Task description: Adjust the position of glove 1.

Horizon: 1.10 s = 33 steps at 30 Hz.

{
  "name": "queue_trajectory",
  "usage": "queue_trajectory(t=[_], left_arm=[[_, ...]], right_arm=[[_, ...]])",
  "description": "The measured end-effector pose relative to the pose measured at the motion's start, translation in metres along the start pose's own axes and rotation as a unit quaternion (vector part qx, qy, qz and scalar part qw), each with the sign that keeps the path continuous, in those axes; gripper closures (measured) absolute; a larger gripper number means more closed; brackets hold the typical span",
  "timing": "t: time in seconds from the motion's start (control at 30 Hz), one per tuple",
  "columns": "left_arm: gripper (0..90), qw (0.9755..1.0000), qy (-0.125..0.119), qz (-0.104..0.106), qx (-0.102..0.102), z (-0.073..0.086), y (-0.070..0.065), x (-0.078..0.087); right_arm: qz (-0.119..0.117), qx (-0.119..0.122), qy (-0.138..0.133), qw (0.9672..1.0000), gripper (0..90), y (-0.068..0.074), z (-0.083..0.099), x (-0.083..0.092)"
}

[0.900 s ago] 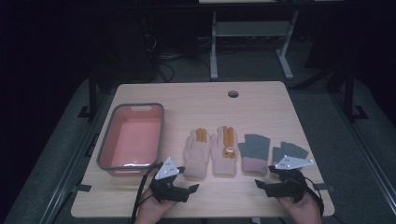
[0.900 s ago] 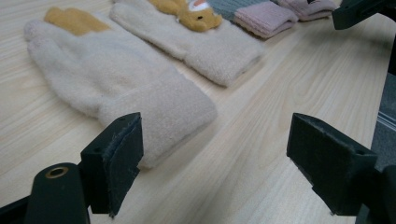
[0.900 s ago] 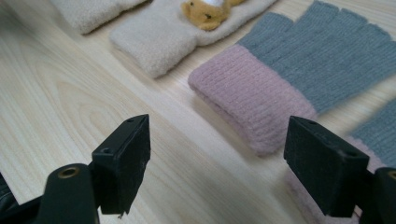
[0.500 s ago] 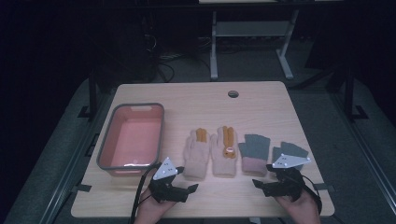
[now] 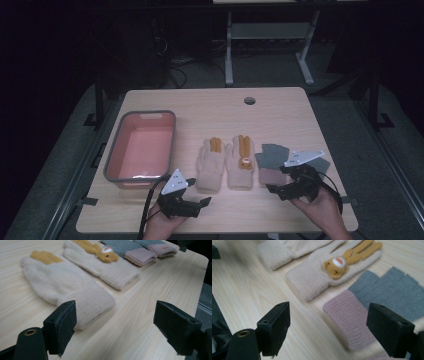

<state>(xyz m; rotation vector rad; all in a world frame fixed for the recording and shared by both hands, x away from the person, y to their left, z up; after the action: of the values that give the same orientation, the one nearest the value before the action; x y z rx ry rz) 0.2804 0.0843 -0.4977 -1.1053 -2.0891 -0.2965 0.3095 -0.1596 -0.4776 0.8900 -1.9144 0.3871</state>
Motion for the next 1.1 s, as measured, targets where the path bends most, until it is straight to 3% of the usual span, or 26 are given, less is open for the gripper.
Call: queue_trajectory(t=[0.23, 0.67, 0.8, 1.1], left_arm=[[18.5, 1.0000, 0.006, -0.002, 0.000, 0.001, 0.004, -0.002], [18.5, 1.0000, -0.003, -0.002, -0.002, -0.002, 0.002, -0.001], [18.5, 1.0000, -0.003, 0.000, 0.005, -0.002, 0.002, -0.001], [18.5, 1.0000, -0.005, -0.003, -0.002, -0.003, 0.002, 0.002]], right_arm=[[-0.007, 0.013, 0.015, 0.9998, 19.3, -0.003, -0.016, 0.006], [-0.009, 0.041, 0.033, 0.9986, 19.3, -0.003, -0.044, 0.004], [-0.008, 0.051, 0.040, 0.9979, 19.3, -0.003, -0.053, 0.003], [-0.006, 0.076, 0.054, 0.9957, 20.6, 0.002, -0.079, -0.007]])
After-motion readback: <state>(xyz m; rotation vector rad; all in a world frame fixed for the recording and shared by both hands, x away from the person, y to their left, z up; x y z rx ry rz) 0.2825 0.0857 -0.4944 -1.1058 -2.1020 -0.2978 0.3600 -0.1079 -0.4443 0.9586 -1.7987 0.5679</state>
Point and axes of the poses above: each handheld gripper's, and its own axes: x roughly backward along the jaws, z roughly out of its underside, y roughly to its left, the point moved 10 cm from there along -x, roughly forward along the jaws, and after that the axes turned 12 degrees about y, right-handed, at the moved point
